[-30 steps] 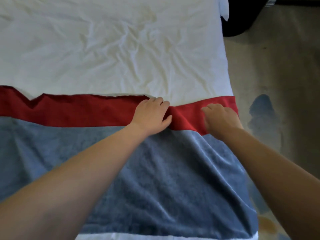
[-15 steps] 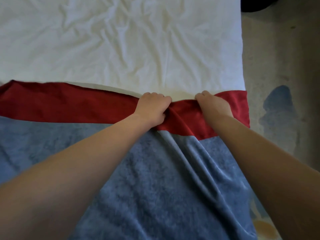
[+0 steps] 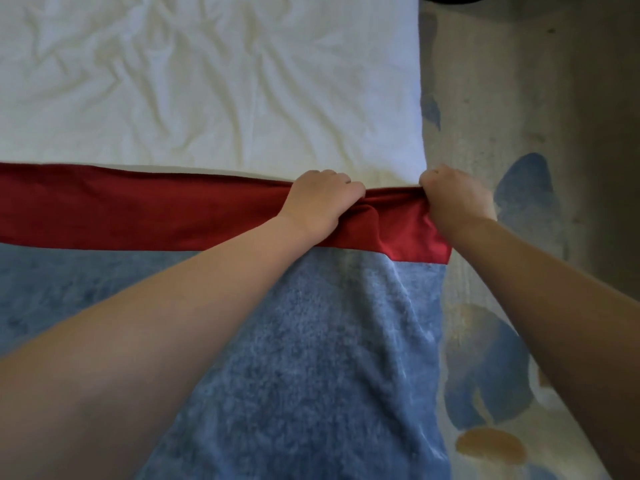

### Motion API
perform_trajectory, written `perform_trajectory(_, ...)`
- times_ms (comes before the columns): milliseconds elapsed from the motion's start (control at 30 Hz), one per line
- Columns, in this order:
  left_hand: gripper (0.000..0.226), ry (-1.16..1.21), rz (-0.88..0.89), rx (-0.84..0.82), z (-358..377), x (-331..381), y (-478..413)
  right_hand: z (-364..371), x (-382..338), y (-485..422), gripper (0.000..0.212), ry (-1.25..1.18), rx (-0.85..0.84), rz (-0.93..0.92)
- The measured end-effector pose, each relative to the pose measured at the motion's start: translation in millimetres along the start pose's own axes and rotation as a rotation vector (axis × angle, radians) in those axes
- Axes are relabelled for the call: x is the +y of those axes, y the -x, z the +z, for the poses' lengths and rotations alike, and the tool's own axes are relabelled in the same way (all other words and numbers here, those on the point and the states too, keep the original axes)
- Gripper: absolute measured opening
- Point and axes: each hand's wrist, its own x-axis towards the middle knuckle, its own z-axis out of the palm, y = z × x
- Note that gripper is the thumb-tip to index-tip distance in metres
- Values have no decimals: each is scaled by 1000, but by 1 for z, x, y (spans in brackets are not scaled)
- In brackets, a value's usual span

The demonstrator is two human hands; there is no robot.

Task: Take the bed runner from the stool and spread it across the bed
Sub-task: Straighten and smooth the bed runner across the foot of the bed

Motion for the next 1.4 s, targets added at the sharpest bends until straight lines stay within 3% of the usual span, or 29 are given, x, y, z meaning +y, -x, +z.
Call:
perform_trajectory(267,51,40,3,71,4,0,-3,-5,-22,2,26,-299,-35,-49)
perform_trajectory(367,55,17,-95,-5,-5,-27,7,-9,-48,-5,28,-393,-42,-88)
perform_trajectory(433,45,-37,-199,-81,-7,-52,13,-11,-63,-12,27,-438,-67,-107)
perform_trajectory(567,17,-100,-270,-132,-1,-90,20,-9,-68,-24,25,-320,-86,-148)
perform_trajectory(833,18,-16,-178,-97,1,-39,-7,-3,-5,-38,26,-163,-4,-8)
perform_trajectory(1033,13,-15,-136,-17,-14,-8,-38,-19,38,-38,20,-198,51,124)
perform_trajectory(1233,35,-11,-208,-13,-12,-53,-19,-20,-4,-40,31,-294,-5,-29)
perform_trajectory(1400,25,1,-203,-70,-15,-96,11,-15,-56,-42,31,-323,-28,-156)
